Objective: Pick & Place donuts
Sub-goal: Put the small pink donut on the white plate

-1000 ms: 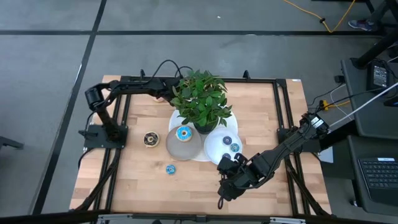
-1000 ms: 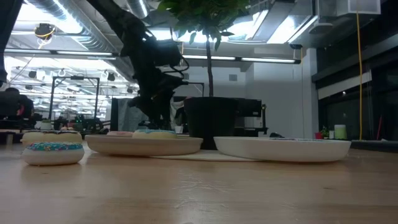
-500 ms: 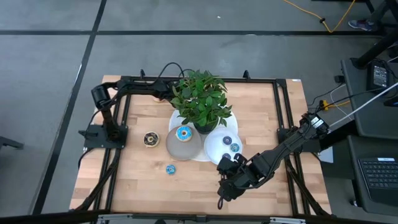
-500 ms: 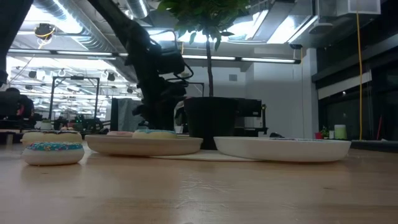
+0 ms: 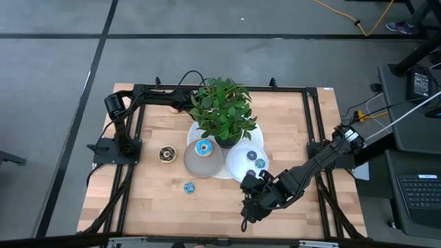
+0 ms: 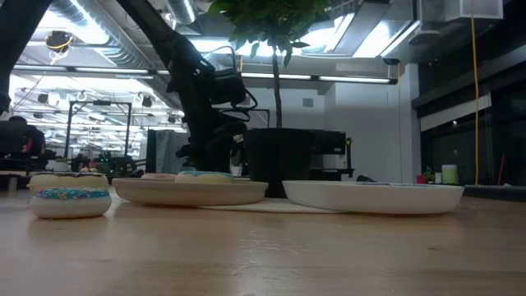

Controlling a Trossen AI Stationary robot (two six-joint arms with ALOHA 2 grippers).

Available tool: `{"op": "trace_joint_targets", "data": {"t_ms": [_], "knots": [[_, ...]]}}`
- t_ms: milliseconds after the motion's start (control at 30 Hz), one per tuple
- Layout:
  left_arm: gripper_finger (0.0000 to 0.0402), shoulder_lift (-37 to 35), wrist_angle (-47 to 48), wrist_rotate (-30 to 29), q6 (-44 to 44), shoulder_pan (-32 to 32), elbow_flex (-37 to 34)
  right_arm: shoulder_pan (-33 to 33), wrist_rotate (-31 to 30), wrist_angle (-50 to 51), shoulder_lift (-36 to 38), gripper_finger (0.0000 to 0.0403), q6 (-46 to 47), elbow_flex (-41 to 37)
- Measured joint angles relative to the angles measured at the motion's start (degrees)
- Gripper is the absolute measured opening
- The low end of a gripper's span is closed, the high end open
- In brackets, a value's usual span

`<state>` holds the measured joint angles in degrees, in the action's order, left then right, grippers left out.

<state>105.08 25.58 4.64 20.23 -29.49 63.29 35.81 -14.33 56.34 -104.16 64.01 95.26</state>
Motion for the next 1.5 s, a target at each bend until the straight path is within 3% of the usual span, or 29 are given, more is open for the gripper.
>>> {"op": "trace_joint_targets", "data": {"t_ms": [367,800,1200,1500], "knots": [[0.0111,0.2,0.3,0.1,0.0,-0.2,0.0,0.0,0.0,0.0,0.0,0.0204,0.0,0.0],[0.0094,1.3,-0.1,0.2,0.0,0.2,0.0,0.0,0.0,0.0,0.0,0.0204,0.0,0.0],[0.0021,1.3,-0.2,0.2,0.0,0.2,0.0,0.0,0.0,0.0,0.0,0.0204,0.0,0.0],[0.0014,-2.2,1.9,-0.1,2.2,-0.3,0.0,0.0,0.0,0.0,0.0,0.0204,0.0,0.0]]}}
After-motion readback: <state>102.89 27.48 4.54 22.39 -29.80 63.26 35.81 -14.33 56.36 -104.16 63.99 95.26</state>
